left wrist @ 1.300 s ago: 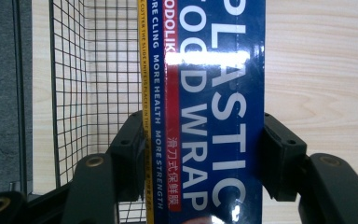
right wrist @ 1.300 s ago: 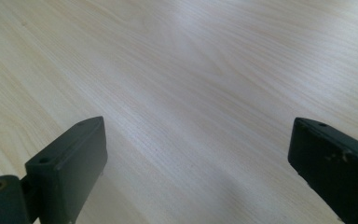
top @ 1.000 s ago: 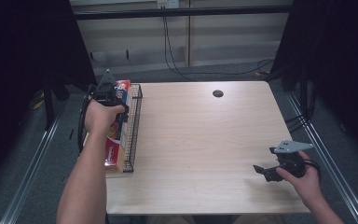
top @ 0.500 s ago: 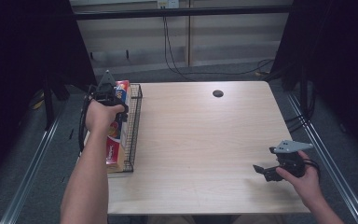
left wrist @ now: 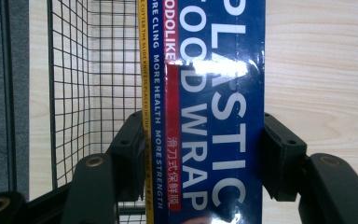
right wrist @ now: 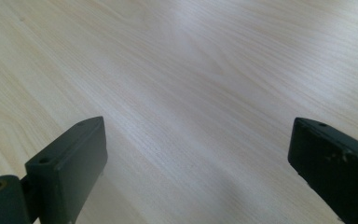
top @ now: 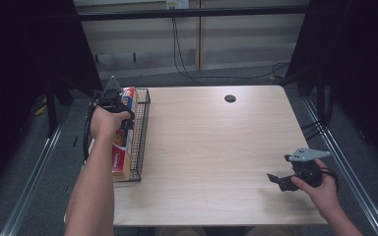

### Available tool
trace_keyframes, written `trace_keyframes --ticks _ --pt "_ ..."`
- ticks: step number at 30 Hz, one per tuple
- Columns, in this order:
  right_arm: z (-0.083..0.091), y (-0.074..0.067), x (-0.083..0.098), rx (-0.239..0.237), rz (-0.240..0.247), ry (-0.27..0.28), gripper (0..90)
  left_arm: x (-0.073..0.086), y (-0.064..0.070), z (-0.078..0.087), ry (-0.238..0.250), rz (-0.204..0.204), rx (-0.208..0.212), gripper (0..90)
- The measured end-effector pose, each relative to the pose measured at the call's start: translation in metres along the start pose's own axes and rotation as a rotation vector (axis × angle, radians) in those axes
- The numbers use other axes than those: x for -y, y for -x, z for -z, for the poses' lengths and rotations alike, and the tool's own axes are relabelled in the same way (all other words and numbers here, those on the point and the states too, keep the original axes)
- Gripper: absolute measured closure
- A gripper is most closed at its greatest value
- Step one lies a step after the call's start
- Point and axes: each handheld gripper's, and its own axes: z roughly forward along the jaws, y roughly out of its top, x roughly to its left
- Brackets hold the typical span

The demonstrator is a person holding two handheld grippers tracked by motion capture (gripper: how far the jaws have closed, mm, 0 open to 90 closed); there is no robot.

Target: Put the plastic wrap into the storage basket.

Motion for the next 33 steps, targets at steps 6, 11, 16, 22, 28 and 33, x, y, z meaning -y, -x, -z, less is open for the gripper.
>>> trace_keyframes --ticks 6,11,16,22,28,33 --pt "0.001 0.000 0.000 0.006 0.005 0.003 4.5 -0.002 -0.002 -0.006 -0.007 0.005 0.002 43.1" --pt "0.000 0.000 0.000 0.002 0.001 0.001 4.5 -0.002 -0.005 -0.009 -0.006 0.001 0.000 43.1" --pt "0.000 -0.001 0.000 0.000 0.002 0.002 4.5 -0.003 -0.007 -0.011 -0.004 0.008 -0.005 43.1" --pt "-0.001 -0.001 0.000 0.001 0.004 -0.001 4.5 -0.004 -0.008 -0.015 -0.004 0.008 -0.003 43.1" --pt "0.000 -0.001 0.000 0.004 0.001 0.000 4.5 -0.006 -0.008 -0.021 -0.008 0.012 -0.011 43.1" --pt "0.000 -0.001 0.001 0.005 0.000 -0.001 4.5 -0.007 -0.009 -0.027 -0.017 0.012 -0.011 43.1"
